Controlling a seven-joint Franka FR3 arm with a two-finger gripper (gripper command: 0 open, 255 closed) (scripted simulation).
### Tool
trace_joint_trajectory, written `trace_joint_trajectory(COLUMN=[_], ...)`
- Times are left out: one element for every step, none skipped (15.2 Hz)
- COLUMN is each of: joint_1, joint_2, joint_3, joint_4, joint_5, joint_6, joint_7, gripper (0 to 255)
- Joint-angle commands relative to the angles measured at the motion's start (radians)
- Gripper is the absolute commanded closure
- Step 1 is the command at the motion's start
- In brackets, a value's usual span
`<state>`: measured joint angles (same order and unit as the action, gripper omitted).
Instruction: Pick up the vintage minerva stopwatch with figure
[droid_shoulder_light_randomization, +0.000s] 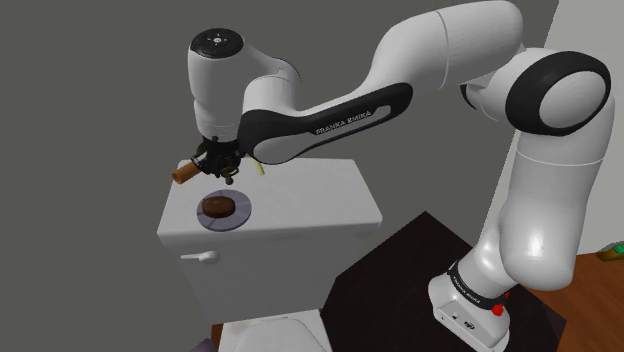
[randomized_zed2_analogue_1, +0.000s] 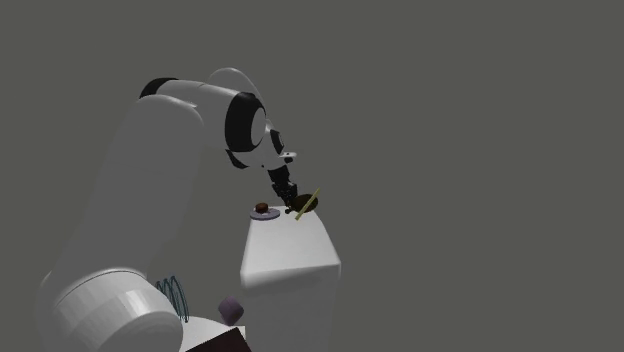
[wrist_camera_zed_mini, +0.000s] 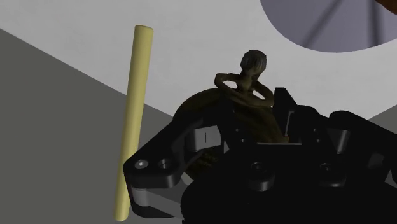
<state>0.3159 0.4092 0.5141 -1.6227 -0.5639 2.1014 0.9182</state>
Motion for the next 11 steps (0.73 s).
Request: trace_joint_trajectory(joint_1=[0.001, 0.001, 0.0, -0.001, -0.001, -0.001, -0.002, -0.002, -0.002, -0.001, -0.001], joint_2=[0.003, 0.004, 0.002, -0.002, -0.006, -0.01, -0.014, -0.017, -0.02, -0.023, -0.026], joint_3=[0.001, 0.0, 0.001, 0.003, 0.004, 0.006, 0.008, 0.01, 0.011, 0.013, 0.014], joint_4=[-0.002, -0.003, -0.005, 0.002, 0.01, 0.018, 0.026, 0.035, 0.043, 0.052, 0.062], joint_5=[0.001, 0.0, 0.001, 0.006, 0.01, 0.015, 0.019, 0.023, 0.027, 0.031, 0.034], joint_6=[0.0, 0.001, 0.002, -0.008, -0.019, -0.029, -0.04, -0.05, -0.061, -0.072, -0.083], joint_7=[0.0, 0.001, 0.0, -0.006, -0.011, -0.016, -0.021, -0.027, -0.032, -0.037, -0.042], gripper=[255, 255, 255, 255, 255, 255, 255, 255, 255, 255, 255])
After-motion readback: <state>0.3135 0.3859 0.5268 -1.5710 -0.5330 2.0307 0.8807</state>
